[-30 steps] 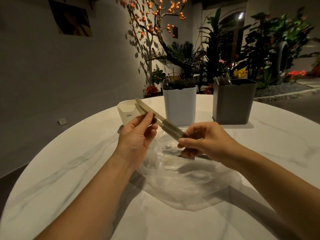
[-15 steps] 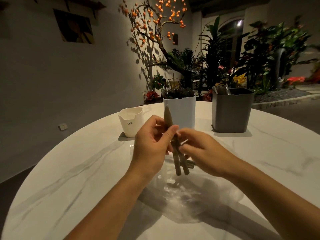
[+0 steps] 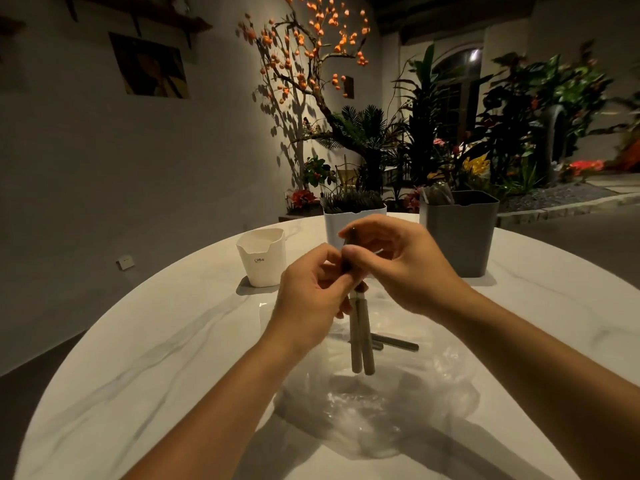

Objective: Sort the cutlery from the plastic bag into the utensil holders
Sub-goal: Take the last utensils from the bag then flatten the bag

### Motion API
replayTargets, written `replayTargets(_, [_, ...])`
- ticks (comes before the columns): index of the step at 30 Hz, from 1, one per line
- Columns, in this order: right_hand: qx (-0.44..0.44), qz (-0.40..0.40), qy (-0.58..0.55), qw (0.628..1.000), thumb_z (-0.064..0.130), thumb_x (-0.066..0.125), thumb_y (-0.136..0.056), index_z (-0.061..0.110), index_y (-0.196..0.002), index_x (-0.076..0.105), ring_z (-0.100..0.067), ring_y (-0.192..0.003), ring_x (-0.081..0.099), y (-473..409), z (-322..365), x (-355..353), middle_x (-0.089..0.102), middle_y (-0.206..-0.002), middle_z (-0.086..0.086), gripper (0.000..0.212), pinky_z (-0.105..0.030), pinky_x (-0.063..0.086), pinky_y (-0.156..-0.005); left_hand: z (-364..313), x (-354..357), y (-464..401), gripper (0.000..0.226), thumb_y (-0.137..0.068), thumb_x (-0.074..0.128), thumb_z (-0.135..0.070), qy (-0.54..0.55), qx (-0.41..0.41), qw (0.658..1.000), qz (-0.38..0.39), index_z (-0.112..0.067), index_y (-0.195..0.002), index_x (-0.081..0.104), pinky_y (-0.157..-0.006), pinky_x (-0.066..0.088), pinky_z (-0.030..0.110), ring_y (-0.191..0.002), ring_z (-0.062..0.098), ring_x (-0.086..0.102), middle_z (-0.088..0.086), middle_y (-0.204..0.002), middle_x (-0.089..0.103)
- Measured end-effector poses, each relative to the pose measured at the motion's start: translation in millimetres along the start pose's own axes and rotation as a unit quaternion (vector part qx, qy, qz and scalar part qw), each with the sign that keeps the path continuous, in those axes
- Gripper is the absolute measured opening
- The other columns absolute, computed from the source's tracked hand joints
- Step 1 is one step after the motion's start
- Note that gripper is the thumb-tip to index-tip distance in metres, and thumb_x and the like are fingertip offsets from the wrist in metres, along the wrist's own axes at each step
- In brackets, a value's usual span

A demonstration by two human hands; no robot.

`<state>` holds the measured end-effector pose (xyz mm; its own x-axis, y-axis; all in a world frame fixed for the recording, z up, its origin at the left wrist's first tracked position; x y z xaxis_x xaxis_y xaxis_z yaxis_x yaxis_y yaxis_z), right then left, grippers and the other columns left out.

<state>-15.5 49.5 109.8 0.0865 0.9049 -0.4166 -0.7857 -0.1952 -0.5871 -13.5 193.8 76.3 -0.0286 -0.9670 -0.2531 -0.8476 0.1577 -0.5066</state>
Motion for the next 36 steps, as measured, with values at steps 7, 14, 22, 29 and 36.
replayTargets(7, [0.006, -0.022, -0.037, 0.999, 0.015, 0.069, -0.091, 0.026, -0.122, 0.064, 0.001, -0.099, 0.066, -27.1, 14.0, -31.4, 0.07, -0.103, 0.014, 0.033, -0.009, 0.053, -0.078, -30.6, 3.9, -28.8, 0.01, -0.094, 0.06, -0.023, -0.011, -0.023, 0.995, 0.095, -0.027, -0.102, 0.065, -0.06, 0.059, 0.024, -0.074, 0.016, 0.074, -0.006, -0.083, 0.077])
replayTargets(14, [-0.018, -0.018, -0.015, 1.0, -0.001, 0.059, -0.094, 0.018, -0.118, 0.066, -0.008, -0.098, 0.069, -55.0, 35.2, -75.3, 0.069, -0.106, 0.005, 0.031, -0.017, 0.057, -0.077, -60.3, 14.1, -64.3, 0.017, -0.097, 0.06, -0.02, 0.025, -0.011, 0.995, 0.092, -0.014, -0.11, 0.068, -0.059, 0.058, 0.026, -0.068, 0.015, 0.072, 0.003, -0.085, 0.077])
replayTargets(22, [-0.041, -0.07, 0.087, 0.993, -0.006, 0.062, -0.091, 0.026, -0.114, 0.062, -0.007, -0.095, 0.066, -75.0, 34.3, -128.2, 0.064, -0.107, 0.005, 0.04, -0.016, 0.058, -0.072, -79.6, 54.2, -117.2, 0.013, -0.099, 0.056, -0.019, 0.031, 0.028, 0.993, 0.112, -0.024, -0.101, 0.068, -0.07, 0.062, 0.034, -0.077, 0.024, 0.072, 0.009, -0.098, 0.074])
replayTargets(29, [-0.052, -0.149, 0.147, 0.976, 0.0, 0.068, -0.087, 0.019, -0.109, 0.063, -0.004, -0.088, 0.066, -89.6, 14.1, -170.3, 0.063, -0.097, 0.009, 0.03, -0.018, 0.058, -0.076, -81.2, 97.8, -173.6, 0.005, -0.1, 0.058, -0.017, 0.022, 0.028, 0.994, 0.102, -0.018, -0.103, 0.062, -0.084, 0.061, 0.038, -0.09, 0.021, 0.074, 0.004, -0.104, 0.07])
replayTargets(36, [-0.069, -0.191, 0.221, 0.954, 0.005, 0.071, -0.086, 0.016, -0.11, 0.065, -0.009, -0.088, 0.065, -114.8, -22.3, -196.2, 0.063, -0.098, 0.006, 0.028, -0.028, 0.059, -0.08, -74.7, 130.0, -212.7, 0.018, -0.105, 0.041, -0.003, 0.085, -0.002, 0.992, 0.094, -0.013, -0.101, 0.056, -0.094, 0.057, 0.039, -0.1, 0.029, 0.071, 0.019, -0.11, 0.068])
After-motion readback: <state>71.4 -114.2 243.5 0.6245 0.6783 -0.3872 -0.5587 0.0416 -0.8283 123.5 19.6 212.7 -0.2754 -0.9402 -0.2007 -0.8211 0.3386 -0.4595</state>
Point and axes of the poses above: each hand's wrist, its own y-axis away from the middle knuckle, its own x-axis out of the palm, z = x × y, the point moved 2 cm from there along -y, towards the middle knuckle
